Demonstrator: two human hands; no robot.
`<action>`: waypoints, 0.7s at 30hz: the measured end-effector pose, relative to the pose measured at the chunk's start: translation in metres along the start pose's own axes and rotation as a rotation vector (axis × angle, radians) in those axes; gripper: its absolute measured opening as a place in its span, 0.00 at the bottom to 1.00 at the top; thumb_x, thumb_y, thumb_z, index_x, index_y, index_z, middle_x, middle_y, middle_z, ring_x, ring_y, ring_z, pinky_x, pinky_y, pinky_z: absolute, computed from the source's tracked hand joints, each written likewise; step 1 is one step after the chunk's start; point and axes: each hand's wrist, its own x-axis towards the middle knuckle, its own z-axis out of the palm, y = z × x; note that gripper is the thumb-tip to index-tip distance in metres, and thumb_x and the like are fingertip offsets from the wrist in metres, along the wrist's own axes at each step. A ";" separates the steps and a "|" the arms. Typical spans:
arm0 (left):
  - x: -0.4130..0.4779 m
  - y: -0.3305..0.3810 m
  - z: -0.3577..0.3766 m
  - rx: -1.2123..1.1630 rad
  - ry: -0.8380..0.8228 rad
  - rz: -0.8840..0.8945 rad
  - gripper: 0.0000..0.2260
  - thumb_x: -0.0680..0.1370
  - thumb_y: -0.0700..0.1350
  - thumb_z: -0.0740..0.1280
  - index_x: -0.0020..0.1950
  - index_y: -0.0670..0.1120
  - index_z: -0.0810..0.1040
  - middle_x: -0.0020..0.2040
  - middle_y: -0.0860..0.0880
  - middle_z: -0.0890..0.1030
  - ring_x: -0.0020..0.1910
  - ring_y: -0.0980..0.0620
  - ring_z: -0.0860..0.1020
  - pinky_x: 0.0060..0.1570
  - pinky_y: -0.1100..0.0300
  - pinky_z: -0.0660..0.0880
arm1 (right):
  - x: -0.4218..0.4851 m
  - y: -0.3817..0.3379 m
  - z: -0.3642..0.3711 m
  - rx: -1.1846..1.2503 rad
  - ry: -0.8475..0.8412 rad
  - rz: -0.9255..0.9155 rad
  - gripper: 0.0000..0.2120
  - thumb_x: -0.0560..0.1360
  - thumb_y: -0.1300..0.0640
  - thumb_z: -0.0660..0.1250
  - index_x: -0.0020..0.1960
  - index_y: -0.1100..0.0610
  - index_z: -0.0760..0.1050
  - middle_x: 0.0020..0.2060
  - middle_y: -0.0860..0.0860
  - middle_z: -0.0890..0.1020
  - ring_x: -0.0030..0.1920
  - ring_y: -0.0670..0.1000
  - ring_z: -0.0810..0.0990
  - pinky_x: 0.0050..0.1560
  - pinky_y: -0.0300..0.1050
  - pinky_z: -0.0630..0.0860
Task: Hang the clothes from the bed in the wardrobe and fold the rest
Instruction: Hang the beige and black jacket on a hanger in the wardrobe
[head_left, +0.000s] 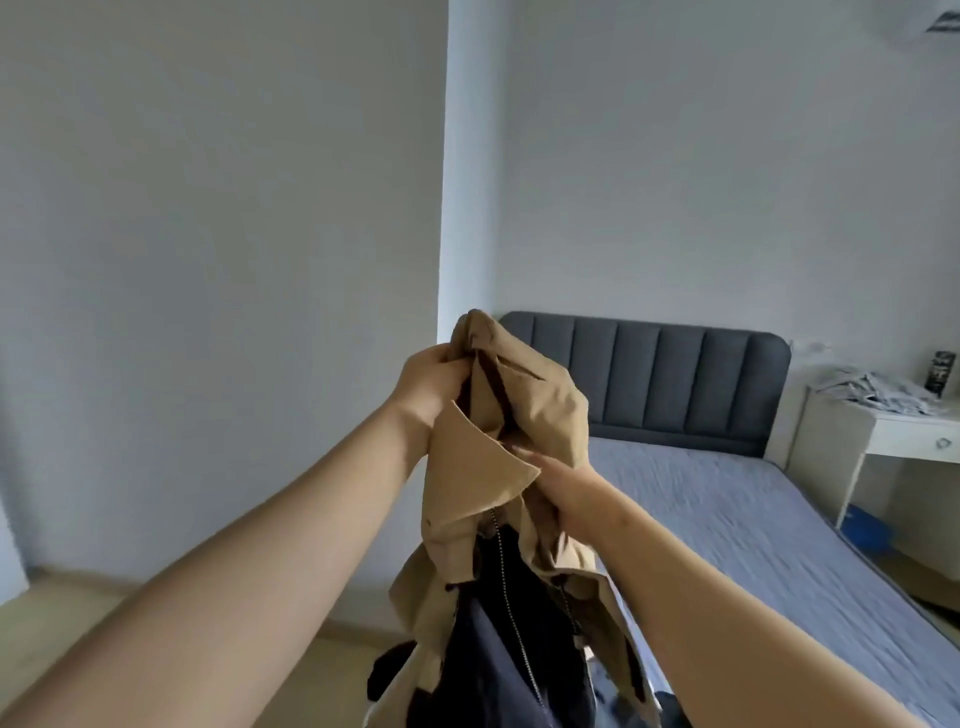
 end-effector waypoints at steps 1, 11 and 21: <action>0.000 0.007 -0.005 0.014 -0.007 0.035 0.09 0.76 0.38 0.63 0.37 0.43 0.78 0.32 0.47 0.78 0.32 0.49 0.77 0.36 0.60 0.76 | 0.000 0.003 0.005 -0.076 -0.079 0.061 0.12 0.79 0.64 0.58 0.37 0.61 0.70 0.21 0.56 0.76 0.19 0.41 0.74 0.20 0.30 0.69; -0.006 0.007 -0.086 -0.101 -0.136 0.076 0.12 0.79 0.53 0.60 0.42 0.49 0.77 0.37 0.50 0.80 0.33 0.58 0.80 0.32 0.64 0.75 | 0.025 0.005 0.065 -0.077 0.101 0.099 0.14 0.79 0.62 0.54 0.35 0.56 0.67 0.24 0.52 0.72 0.28 0.49 0.70 0.30 0.40 0.67; -0.020 -0.037 -0.152 0.658 -0.541 -0.180 0.30 0.71 0.47 0.73 0.66 0.60 0.61 0.57 0.65 0.74 0.63 0.60 0.71 0.55 0.62 0.73 | 0.024 -0.045 0.110 0.383 0.148 0.175 0.14 0.81 0.52 0.54 0.41 0.57 0.71 0.33 0.54 0.72 0.34 0.52 0.72 0.38 0.44 0.69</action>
